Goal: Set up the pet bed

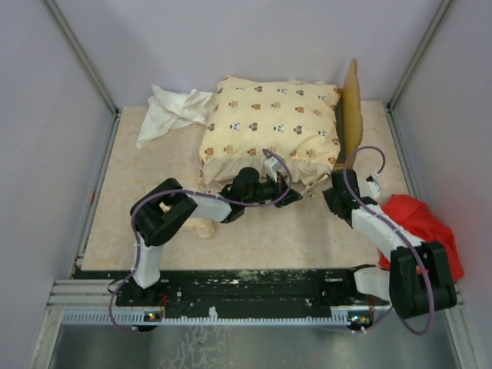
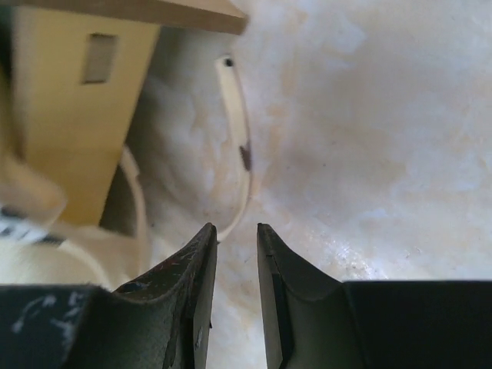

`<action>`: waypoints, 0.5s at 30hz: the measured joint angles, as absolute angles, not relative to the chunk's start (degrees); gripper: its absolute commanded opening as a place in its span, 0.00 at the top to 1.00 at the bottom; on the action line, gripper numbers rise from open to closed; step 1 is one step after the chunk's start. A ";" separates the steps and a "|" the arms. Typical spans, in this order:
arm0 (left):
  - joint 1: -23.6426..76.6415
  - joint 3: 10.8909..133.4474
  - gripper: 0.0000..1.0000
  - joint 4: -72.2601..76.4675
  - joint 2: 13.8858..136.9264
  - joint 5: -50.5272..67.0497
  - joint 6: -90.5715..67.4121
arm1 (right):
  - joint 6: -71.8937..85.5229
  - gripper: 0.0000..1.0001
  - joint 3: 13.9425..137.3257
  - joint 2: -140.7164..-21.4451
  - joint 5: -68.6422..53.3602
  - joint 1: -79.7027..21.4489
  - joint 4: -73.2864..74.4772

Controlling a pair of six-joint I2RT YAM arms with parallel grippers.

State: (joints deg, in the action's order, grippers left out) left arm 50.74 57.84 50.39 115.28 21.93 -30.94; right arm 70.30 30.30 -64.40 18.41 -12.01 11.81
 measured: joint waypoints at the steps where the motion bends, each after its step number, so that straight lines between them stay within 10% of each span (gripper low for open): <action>1: 50.74 57.84 1.00 50.33 115.24 21.82 -30.81 | 73.73 0.71 31.73 -67.40 18.59 -12.01 13.56; 15: 50.74 57.82 1.00 49.71 114.96 20.82 -29.50 | 92.90 0.70 39.62 -83.70 18.02 -13.78 18.57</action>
